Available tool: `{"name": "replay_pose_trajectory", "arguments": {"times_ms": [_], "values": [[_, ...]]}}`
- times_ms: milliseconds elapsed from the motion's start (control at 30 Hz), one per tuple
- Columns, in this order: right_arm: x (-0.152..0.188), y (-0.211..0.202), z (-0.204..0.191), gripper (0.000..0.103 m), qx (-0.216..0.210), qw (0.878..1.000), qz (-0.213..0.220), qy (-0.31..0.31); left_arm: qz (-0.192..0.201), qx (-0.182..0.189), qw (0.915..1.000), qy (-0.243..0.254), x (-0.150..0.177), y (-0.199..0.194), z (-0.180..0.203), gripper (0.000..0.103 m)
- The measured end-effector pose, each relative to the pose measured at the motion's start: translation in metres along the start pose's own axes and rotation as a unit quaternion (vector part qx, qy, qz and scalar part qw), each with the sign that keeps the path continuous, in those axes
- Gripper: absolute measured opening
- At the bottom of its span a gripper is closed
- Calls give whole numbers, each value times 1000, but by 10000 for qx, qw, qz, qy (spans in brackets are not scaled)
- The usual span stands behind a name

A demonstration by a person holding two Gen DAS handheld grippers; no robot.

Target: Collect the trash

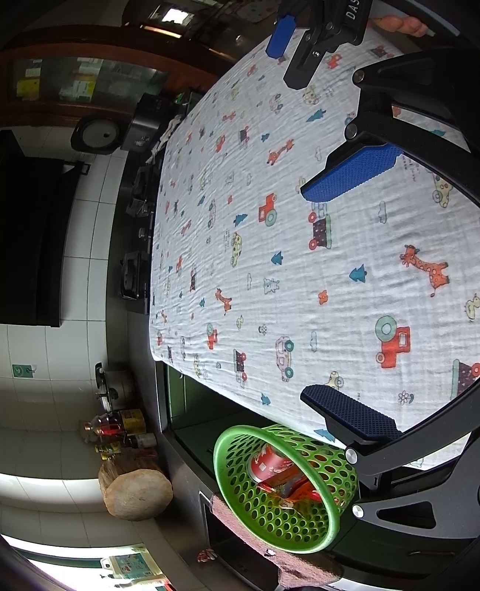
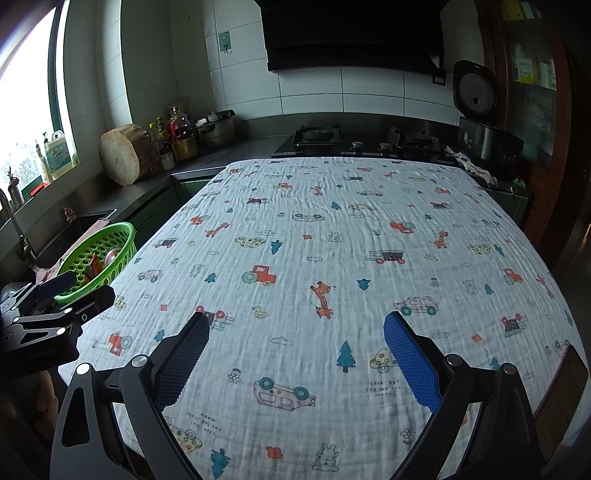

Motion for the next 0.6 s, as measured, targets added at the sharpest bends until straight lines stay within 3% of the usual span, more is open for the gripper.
{"name": "replay_pose_trajectory", "arguments": {"times_ms": [600], "values": [[0,0,0,92,-9,10000,12,-12,67,2,10000,68,-2,-1,6,98]]}}
Point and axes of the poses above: each gripper's, at about its wrist camera, not at the fingertips, and y roughly the way its jaws point, z to its right, x to its underside, the point moved 10 cm from there along y, roughly the way its jaws point
